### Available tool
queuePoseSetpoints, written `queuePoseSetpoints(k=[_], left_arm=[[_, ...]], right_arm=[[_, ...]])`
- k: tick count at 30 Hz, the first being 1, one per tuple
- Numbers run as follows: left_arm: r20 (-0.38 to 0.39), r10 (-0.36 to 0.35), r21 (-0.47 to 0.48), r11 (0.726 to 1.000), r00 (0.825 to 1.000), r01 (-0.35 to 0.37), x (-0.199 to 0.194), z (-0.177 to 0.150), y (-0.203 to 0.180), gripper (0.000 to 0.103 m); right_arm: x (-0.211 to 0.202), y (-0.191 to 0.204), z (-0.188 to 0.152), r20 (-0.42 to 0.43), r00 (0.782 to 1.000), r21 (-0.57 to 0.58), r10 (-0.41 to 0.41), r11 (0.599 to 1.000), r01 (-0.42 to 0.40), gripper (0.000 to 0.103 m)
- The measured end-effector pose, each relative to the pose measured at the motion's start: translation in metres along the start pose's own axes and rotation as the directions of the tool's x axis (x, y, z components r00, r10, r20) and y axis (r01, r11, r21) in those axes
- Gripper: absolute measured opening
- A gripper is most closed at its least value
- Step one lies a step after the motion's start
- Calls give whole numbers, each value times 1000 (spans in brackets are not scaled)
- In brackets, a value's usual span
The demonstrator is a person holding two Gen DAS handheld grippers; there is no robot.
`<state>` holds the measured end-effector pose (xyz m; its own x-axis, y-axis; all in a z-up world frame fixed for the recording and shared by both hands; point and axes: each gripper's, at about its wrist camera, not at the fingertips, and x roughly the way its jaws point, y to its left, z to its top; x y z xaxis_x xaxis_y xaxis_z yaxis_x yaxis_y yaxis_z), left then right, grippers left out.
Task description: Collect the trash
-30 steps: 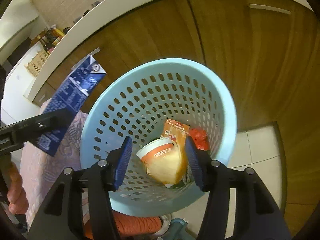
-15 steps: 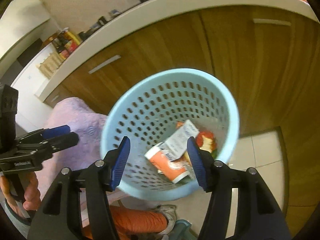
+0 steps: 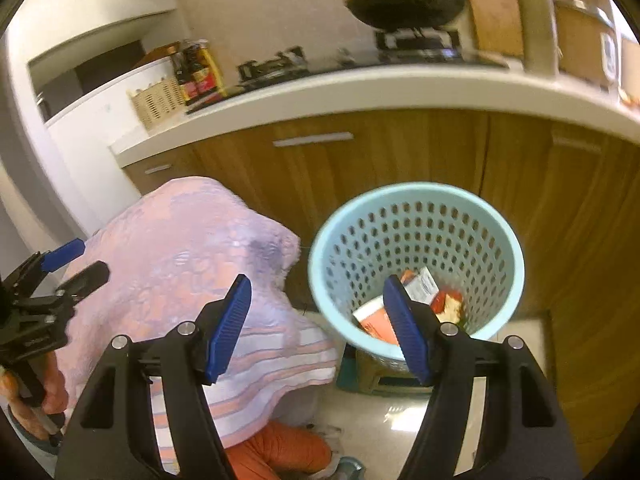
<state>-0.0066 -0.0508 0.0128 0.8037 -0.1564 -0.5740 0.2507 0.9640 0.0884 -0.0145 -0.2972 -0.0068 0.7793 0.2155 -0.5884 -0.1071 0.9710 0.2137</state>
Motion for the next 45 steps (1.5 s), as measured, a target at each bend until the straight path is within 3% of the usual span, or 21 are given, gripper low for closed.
queuePoseSetpoints(k=[4, 9, 12, 18, 21, 26, 29, 45], left_arm=[[50, 64, -19, 998, 997, -63, -2, -21, 19, 88], [76, 42, -101, 994, 996, -34, 5, -35, 32, 88], [96, 64, -120, 991, 993, -52, 2, -36, 36, 88], [169, 189, -173, 972, 967, -160, -17, -40, 50, 88], [190, 217, -217, 960, 957, -175, -26, -40, 59, 88], [194, 232, -236, 954, 953, -184, -29, -41, 64, 88], [205, 250, -215, 955, 946, -206, -30, -40, 56, 91], [209, 232, -188, 963, 950, -193, -30, -42, 51, 94]], right_arm=[[-13, 34, -5, 77, 996, -68, -52, 996, 58, 73], [-20, 63, -12, 148, 984, -117, -96, 987, 114, 75], [-22, 65, -12, 176, 978, -96, -113, 987, 131, 82], [-20, 61, -8, 190, 974, -30, -125, 991, 133, 83], [-18, 65, -9, 202, 968, -38, -148, 987, 158, 83], [-18, 77, -11, 239, 950, -83, -202, 970, 227, 83], [-17, 83, -13, 244, 950, -95, -196, 970, 224, 83], [-14, 89, -17, 242, 949, -114, -204, 965, 236, 83]])
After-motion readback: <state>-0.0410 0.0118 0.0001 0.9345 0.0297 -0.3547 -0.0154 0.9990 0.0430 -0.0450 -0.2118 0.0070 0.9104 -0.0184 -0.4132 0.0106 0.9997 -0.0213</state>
